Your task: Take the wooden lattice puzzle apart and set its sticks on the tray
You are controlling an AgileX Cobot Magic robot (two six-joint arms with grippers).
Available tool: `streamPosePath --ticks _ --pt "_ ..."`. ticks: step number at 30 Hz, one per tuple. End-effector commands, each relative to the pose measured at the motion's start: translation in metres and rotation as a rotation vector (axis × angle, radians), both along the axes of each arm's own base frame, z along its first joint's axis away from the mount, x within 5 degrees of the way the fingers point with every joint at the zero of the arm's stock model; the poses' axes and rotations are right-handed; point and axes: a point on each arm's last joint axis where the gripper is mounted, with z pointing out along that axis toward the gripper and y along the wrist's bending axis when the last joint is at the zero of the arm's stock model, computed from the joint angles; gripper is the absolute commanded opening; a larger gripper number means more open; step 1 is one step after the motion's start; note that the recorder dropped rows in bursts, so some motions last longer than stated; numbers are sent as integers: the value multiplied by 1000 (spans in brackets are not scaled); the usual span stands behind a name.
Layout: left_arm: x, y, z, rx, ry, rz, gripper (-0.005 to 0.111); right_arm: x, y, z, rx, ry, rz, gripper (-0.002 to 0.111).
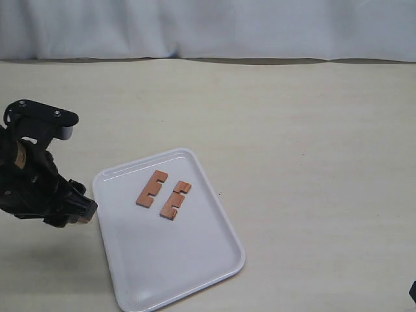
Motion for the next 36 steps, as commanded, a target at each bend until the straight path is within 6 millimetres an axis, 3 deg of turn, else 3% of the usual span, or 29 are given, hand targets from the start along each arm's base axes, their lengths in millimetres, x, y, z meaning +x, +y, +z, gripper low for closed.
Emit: streamPosePath --ticks 1,4,10,16,36 --pt "4 1 1 -19 -58 32 74 0 0 -1 8 0 4 4" --pt "8 4 2 7 -94 61 84 0 0 -1 8 0 4 4" --pt "19 1 -23 73 -61 45 84 0 0 -1 8 0 4 4" --pt "34 16 -43 69 -23 158 84 0 0 -1 8 0 4 4" --pt "31 12 -56 -1 -74 99 84 0 0 -1 8 0 4 4"
